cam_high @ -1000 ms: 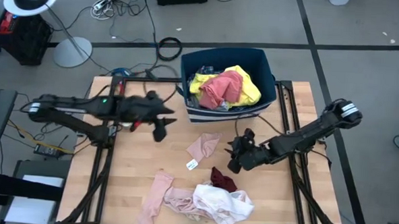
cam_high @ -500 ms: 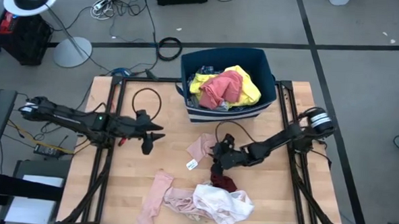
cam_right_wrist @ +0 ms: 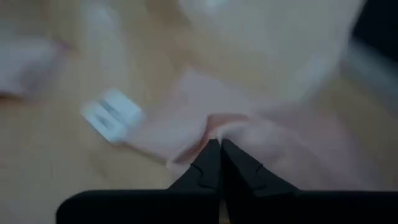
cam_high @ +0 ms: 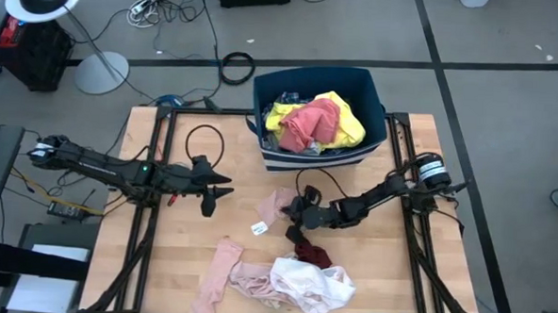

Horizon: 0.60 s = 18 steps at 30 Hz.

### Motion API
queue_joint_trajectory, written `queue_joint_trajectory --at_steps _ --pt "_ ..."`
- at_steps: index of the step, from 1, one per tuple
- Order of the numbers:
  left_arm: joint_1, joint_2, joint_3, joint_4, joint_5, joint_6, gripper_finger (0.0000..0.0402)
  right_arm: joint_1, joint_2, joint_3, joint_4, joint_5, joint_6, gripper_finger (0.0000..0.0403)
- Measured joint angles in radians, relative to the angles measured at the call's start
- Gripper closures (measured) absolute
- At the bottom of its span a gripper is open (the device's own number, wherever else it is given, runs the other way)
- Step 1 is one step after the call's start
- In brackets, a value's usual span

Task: Sort clothes
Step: Put the top light pink sock into the blue laundry bin

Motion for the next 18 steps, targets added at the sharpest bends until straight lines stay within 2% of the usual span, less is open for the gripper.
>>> queue_joint_trajectory --at_steps 4,9,13,18 --pt "0.002 0.0 0.0 0.005 -0.019 0.023 0.0236 0.012 -0.133 0.034 -0.002 0.001 -0.133 0.04" --pt "0.002 0.0 0.0 0.014 -0.021 0.027 0.0236 0.008 -0.302 0.113 -0.133 0.034 -0.266 0.0401" --pt "0.002 0.0 0.0 0.027 -0.021 0.028 0.0236 -0.005 -0.396 0.222 -0.291 0.077 -0.399 0.0401" --pt "0.002 0.001 0.0 0.041 -0.021 0.028 0.0236 -0.056 -0.452 0.419 -0.444 0.12 -0.581 0.0402"
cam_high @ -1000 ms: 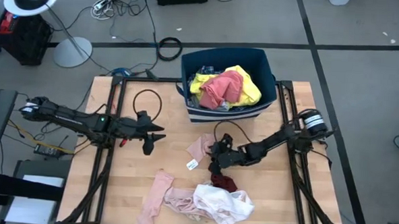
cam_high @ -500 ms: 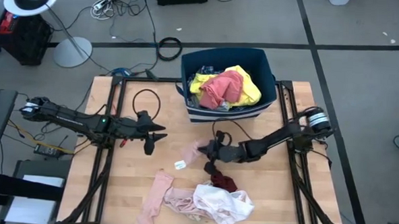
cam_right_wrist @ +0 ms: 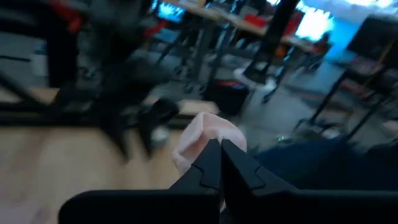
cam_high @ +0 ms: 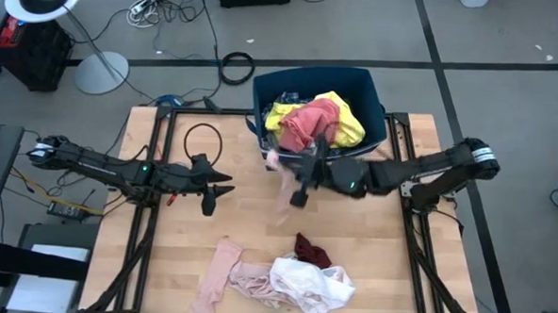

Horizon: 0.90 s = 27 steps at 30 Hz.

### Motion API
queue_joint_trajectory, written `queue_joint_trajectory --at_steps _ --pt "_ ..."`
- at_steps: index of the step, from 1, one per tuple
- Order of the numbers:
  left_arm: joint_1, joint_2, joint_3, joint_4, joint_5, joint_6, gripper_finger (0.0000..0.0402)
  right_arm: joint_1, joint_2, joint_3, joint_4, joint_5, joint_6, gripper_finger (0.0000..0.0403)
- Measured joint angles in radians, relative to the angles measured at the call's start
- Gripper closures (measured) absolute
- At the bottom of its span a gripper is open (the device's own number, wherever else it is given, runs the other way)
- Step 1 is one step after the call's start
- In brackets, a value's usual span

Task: Sort clothes
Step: Put the top light pink sock into the blue laundry bin

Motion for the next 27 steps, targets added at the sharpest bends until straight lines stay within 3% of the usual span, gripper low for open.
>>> queue_joint_trajectory --at_steps 9,17,21,27 --pt "0.0 0.003 0.0 -0.002 -0.018 0.0 0.0236 -0.161 -0.011 0.387 -0.104 0.014 -0.327 0.0403" --pt "0.0 0.011 0.0 -0.012 -0.018 0.0 0.0236 -0.33 -0.023 0.628 -0.203 0.161 -0.454 0.0403" --pt "0.0 0.018 0.0 -0.011 -0.018 0.0 0.0236 -0.381 -0.037 0.651 -0.369 0.193 -0.361 0.0403" --pt "0.0 0.023 0.0 -0.013 -0.038 0.0 0.0236 -0.448 -0.018 0.647 -0.83 0.099 0.044 0.0403"
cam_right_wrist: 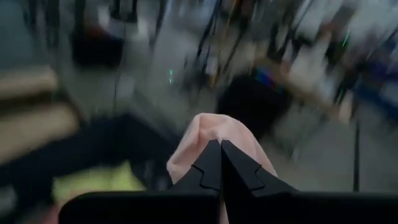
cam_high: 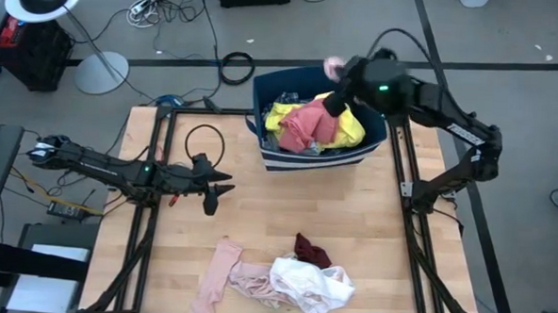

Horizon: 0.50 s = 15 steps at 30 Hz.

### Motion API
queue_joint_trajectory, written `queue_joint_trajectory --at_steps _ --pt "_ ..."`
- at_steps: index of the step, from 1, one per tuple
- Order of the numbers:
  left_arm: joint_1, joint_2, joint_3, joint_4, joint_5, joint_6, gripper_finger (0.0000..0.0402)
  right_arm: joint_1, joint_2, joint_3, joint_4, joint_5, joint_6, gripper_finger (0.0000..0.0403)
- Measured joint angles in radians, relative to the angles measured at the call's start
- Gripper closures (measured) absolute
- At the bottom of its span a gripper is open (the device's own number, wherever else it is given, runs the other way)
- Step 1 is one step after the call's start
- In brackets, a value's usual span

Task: Sort clothes
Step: Put the top light pink sock into the blue laundry bin

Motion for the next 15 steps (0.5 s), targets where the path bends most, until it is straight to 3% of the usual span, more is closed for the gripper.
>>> queue_joint_trajectory --at_steps 3,6,10,15 --pt "0.0 0.004 0.0 0.005 -0.003 0.0 0.0236 -0.049 0.026 -0.034 -0.208 -0.011 0.176 0.0403" --pt "0.0 0.006 0.0 0.006 -0.003 -0.002 0.0236 -0.102 0.028 -0.108 -0.289 -0.055 0.296 0.0403" --pt "0.0 0.013 0.0 0.004 -0.003 -0.003 0.0236 -0.177 0.028 -0.237 -0.274 -0.195 0.376 0.0402" --pt "0.0 0.013 0.0 0.008 -0.003 -0.007 0.0236 -0.257 0.028 -0.413 -0.097 -0.403 0.457 0.0385"
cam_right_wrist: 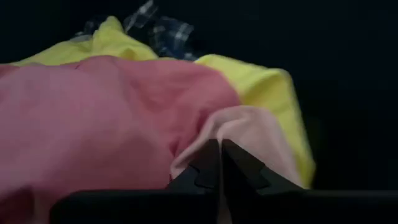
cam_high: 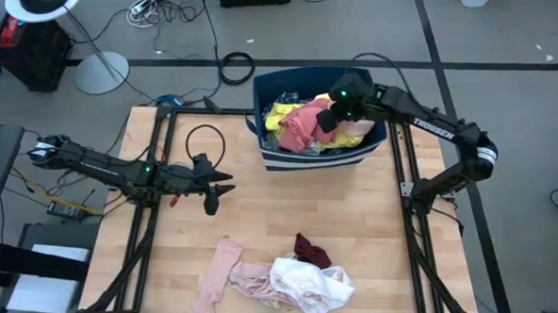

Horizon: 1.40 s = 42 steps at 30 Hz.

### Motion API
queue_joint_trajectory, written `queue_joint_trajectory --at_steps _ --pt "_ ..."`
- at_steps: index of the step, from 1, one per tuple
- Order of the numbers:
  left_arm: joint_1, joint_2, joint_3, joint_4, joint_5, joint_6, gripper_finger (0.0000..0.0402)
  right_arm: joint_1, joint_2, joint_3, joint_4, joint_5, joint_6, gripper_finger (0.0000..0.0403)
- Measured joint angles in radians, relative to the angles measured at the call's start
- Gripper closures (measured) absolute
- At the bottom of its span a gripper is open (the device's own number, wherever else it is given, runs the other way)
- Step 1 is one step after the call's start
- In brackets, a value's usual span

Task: Sort clothes
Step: Put the top light pink sock into the blue laundry bin, then put the light pink sock into the blue laundry bin

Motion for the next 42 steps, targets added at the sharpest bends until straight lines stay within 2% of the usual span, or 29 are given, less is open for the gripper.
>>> queue_joint_trajectory --at_steps 4,8,14,18,23,28,33,37,42 --pt "0.0 0.0 0.0 0.001 0.0 0.0 0.0236 -0.045 0.0 -0.123 0.171 -0.107 0.024 0.0359" --pt "0.0 0.0 0.0 0.002 0.0 0.0 0.0236 -0.083 0.001 -0.215 0.269 -0.162 0.068 0.0317" --pt "0.0 0.0 0.0 0.001 0.0 0.0 0.0236 -0.109 0.034 -0.3 0.273 -0.179 0.071 0.0256" --pt "0.0 0.0 0.0 -0.005 0.0 0.003 0.0236 -0.111 0.031 -0.299 0.254 -0.198 0.043 0.0232" --pt "0.0 0.0 0.0 -0.008 0.037 -0.008 0.0236 -0.108 -0.034 -0.21 0.184 -0.274 -0.003 0.0223" --pt "-0.02 0.0 0.0 -0.072 0.112 -0.055 0.0236 -0.085 -0.158 -0.142 0.151 -0.277 -0.034 0.0224" --pt "-0.083 0.004 0.0 -0.166 0.121 -0.16 0.0236 -0.028 -0.313 -0.144 0.16 -0.274 -0.063 0.0224" --pt "-0.142 0.056 0.0 -0.202 0.121 -0.24 0.0236 0.04 -0.411 -0.168 0.161 -0.27 -0.056 0.0225" --pt "-0.216 0.191 0.0 -0.189 0.139 -0.308 0.0236 0.149 -0.475 -0.198 0.159 -0.27 -0.003 0.0226"
